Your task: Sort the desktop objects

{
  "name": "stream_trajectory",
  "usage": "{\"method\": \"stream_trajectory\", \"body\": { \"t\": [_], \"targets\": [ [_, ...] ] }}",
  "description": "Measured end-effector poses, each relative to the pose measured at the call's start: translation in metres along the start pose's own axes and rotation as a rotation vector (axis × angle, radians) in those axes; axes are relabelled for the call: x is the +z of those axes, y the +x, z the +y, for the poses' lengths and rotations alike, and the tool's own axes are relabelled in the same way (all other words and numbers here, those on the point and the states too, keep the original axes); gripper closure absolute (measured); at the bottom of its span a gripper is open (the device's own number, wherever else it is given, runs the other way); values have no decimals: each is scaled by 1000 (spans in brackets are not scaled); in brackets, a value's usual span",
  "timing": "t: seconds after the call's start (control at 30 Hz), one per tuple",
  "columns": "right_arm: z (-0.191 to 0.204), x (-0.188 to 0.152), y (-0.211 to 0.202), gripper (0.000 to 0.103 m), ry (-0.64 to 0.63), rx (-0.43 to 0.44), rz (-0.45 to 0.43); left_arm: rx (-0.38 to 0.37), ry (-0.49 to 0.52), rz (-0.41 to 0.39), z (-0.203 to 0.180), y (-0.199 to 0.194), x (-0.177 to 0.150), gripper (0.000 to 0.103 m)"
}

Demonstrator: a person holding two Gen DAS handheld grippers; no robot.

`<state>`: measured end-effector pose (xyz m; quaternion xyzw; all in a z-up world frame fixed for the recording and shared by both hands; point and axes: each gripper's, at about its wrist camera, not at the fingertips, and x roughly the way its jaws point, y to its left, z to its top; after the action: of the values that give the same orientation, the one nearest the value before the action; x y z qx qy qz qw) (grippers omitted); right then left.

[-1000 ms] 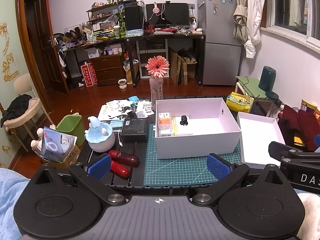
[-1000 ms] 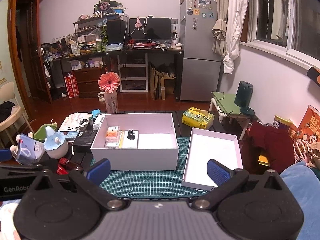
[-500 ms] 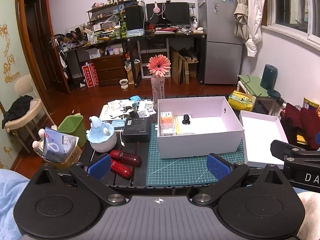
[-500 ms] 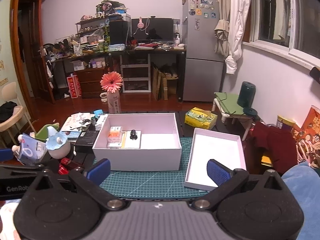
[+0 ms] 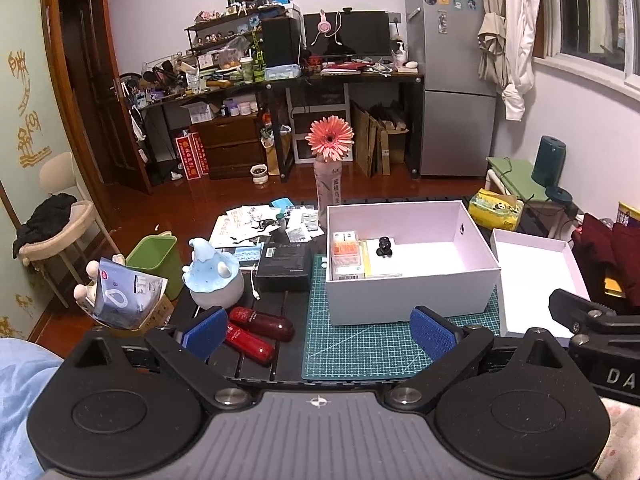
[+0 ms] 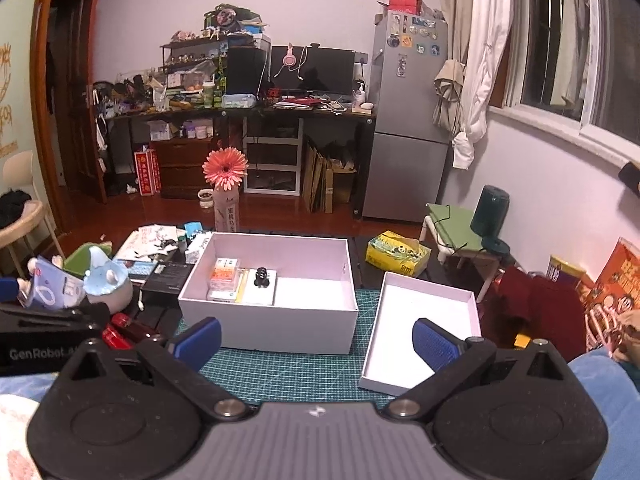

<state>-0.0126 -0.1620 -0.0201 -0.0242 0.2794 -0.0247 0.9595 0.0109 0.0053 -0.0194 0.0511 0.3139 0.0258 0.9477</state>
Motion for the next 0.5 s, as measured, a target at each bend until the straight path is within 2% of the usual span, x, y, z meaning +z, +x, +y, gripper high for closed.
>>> {"method": "stream_trajectory", "body": {
  "t": [0.17,0.3,0.4,0.5],
  "targets": [
    [5,-2,2,2,-32,-27,-1,44,49,-23,-9,-1,-4,4],
    [-2,-3,3,2,17,9,18,38,49,-24,-9,0,-6,4],
    [-5,-4,2,11,32,22,6,47,53,-35,-10,-1,-6,4],
    [-8,-5,4,12,48,40,13,27,49,-39,-10,-1,-6,4]
  ]
}}
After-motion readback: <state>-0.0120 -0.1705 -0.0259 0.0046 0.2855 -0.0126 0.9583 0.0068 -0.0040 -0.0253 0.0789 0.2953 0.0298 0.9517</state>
